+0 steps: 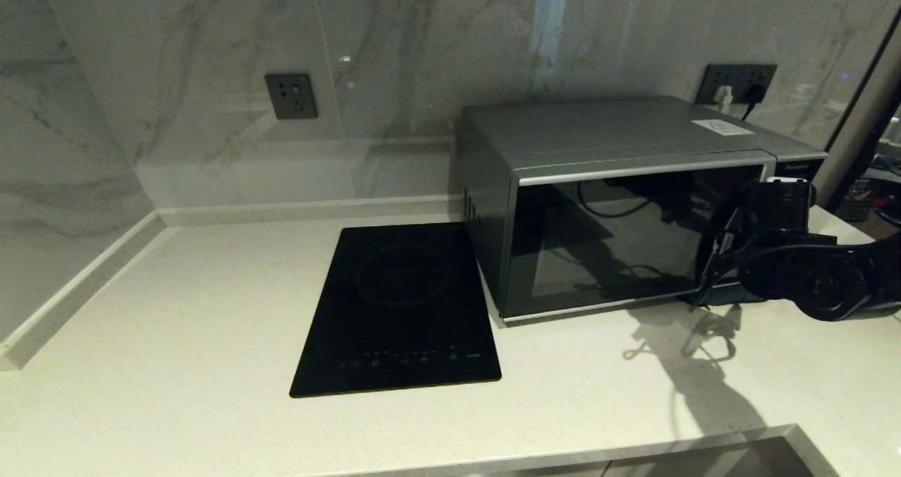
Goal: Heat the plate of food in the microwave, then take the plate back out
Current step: Open the microwave oven
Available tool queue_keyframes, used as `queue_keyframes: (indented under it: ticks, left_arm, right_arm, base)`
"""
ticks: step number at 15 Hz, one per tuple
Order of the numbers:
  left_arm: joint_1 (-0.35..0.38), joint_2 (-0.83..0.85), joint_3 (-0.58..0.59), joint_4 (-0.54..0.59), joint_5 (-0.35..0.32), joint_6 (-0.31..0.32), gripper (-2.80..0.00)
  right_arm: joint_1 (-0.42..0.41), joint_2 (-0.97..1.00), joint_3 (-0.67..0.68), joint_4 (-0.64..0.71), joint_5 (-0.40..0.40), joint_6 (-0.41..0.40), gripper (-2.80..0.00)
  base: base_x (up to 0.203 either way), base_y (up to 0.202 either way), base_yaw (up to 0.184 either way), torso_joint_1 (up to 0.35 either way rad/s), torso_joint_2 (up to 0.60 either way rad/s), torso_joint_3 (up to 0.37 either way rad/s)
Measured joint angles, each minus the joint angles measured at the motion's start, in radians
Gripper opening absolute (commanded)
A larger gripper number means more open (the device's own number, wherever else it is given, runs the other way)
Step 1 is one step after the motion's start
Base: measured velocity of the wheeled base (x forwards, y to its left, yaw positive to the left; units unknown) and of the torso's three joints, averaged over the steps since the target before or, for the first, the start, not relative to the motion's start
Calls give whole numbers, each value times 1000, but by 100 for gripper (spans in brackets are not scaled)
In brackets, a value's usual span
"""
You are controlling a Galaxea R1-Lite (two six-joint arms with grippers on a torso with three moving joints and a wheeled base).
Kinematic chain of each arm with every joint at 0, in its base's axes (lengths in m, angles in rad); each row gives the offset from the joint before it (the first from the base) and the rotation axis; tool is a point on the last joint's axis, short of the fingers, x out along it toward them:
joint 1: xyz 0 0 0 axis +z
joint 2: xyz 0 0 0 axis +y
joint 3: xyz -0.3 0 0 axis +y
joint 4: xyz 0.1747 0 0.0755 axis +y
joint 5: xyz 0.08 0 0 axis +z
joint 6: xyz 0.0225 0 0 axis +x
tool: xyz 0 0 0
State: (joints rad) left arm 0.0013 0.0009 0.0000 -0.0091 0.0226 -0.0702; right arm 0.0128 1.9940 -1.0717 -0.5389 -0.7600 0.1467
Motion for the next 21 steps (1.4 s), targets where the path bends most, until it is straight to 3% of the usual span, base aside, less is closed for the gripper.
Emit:
queue_keyframes:
  ticks: [21]
  left_arm:
    - [0, 0, 0, 0, 0, 0, -280]
  right_arm:
    - [16, 2, 30, -4, -1, 2, -280]
  base:
    - [0, 0, 0, 0, 0, 0]
